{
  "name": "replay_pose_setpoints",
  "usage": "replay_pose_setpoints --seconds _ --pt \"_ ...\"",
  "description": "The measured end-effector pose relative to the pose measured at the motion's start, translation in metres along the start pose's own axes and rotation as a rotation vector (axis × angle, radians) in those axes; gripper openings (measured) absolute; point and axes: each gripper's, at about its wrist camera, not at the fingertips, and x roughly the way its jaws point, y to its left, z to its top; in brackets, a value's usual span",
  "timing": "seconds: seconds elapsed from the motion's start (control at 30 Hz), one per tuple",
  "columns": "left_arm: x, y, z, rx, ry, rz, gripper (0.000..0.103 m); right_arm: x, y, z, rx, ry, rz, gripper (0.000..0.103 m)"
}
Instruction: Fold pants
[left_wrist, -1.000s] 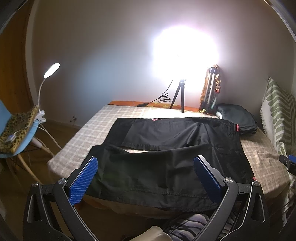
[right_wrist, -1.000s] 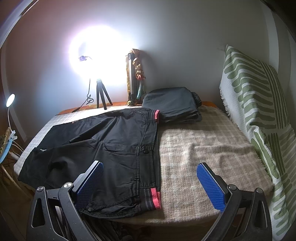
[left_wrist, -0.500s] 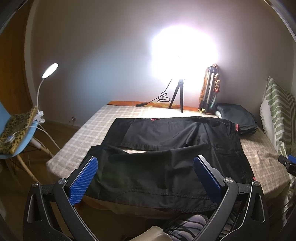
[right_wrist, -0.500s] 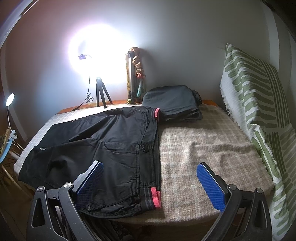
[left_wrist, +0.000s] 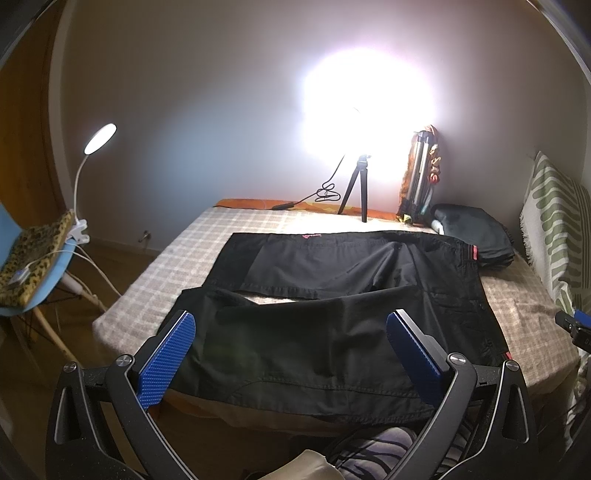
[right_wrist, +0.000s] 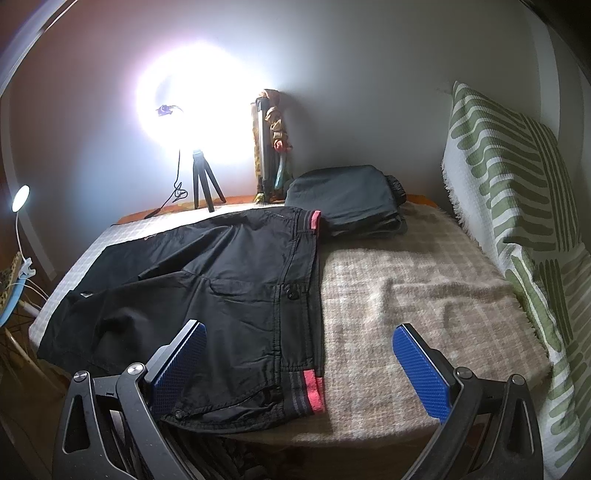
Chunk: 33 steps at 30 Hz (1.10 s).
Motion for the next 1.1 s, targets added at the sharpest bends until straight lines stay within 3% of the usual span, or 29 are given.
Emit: replay_pose_setpoints --seconds 1.1 --pt "0.011 0.004 0.000 0.003 0.016 0.010 0.103 0.004 0.005 0.006 -0.011 0.016 0.000 0.102"
